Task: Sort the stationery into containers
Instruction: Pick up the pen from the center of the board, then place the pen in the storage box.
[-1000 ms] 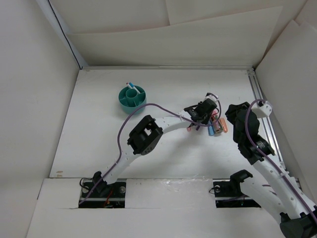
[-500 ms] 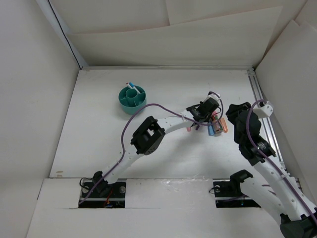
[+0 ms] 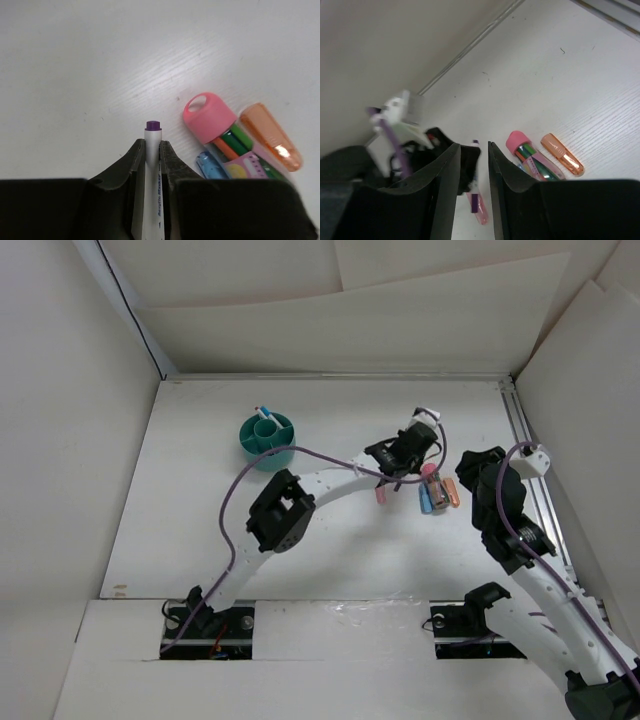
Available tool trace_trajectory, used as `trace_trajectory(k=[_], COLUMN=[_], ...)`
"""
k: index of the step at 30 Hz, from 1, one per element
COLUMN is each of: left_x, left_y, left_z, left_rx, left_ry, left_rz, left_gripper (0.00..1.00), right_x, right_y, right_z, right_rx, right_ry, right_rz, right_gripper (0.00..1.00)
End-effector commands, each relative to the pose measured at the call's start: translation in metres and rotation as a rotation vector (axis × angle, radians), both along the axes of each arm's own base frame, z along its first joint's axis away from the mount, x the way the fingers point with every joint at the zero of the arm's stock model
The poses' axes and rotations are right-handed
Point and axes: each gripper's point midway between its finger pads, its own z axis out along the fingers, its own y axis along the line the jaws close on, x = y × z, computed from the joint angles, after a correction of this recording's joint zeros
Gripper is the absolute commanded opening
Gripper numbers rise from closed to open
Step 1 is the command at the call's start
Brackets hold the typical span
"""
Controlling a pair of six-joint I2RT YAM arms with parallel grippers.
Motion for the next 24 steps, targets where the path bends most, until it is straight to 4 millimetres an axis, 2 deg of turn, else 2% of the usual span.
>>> trace_trajectory(k=[1,3,4,5,6,7,10,11,13,14,17,19,20,21,24], left_x=[0.031,0.04,0.054,0.061,0.069,0.086,0.108,0.121,0.134,0.143,0.155,0.162,0.163,0.167,0.171], left_y=[0.023,0.039,0.06,0.072,0.084,0.111,0.161,0.191,0.226,0.253,0.297,0.329,0.334,0.345,0.359], left_z=[0.168,0.181,0.201,0.198,0.207,0.215,0.214,0.223,0.226,0.235,0.238,0.23,0.234,0.226,0.215], left_rx=[-0.324,-0.36,-0.393,-0.397,-0.415,-0.428,-0.409,-0.421,-0.407,-0.411,-0.384,-0.324,-0.314,-0.278,-0.172], left_ry=[-0.158,-0.158,-0.18,-0.167,-0.177,-0.189,-0.207,-0.227,-0.258,-0.292,-0.352,-0.385,-0.407,-0.416,-0.444], left_rz=[0.086,0.111,0.153,0.184,0.212,0.265,0.382,0.443,0.53,0.59,0.715,0.808,0.827,0.859,0.91], left_gripper=[0.0,0.0,0.0,0.0,0.0,0.0,0.0,0.0,0.0,0.0,0.0,0.0,0.0,0.0,0.0], right_x=[0.002,0.003,0.003,0.003,0.003,0.004,0.004,0.003,0.004,0.004,0.002,0.002,0.002,0.002,0.003], right_y=[0.0,0.001,0.001,0.001,0.003,0.003,0.006,0.005,0.007,0.007,0.008,0.01,0.01,0.01,0.012], right_z=[0.014,0.016,0.016,0.016,0.016,0.013,0.013,0.015,0.017,0.017,0.02,0.019,0.019,0.019,0.019], right_rx=[0.013,0.017,0.017,0.017,0.019,0.015,0.018,0.012,0.017,0.018,0.022,0.024,0.024,0.024,0.025], right_ry=[-0.05,-0.059,-0.059,-0.059,-0.058,-0.05,-0.049,-0.055,-0.063,-0.063,-0.071,-0.07,-0.07,-0.07,-0.07], right_rz=[0.006,0.007,0.007,0.007,0.018,0.019,0.031,0.032,0.044,0.044,0.053,0.064,0.064,0.064,0.073], right_gripper=[0.34,0.34,0.34,0.34,0.34,0.34,0.34,0.34,0.34,0.34,0.34,0.34,0.34,0.34,0.34])
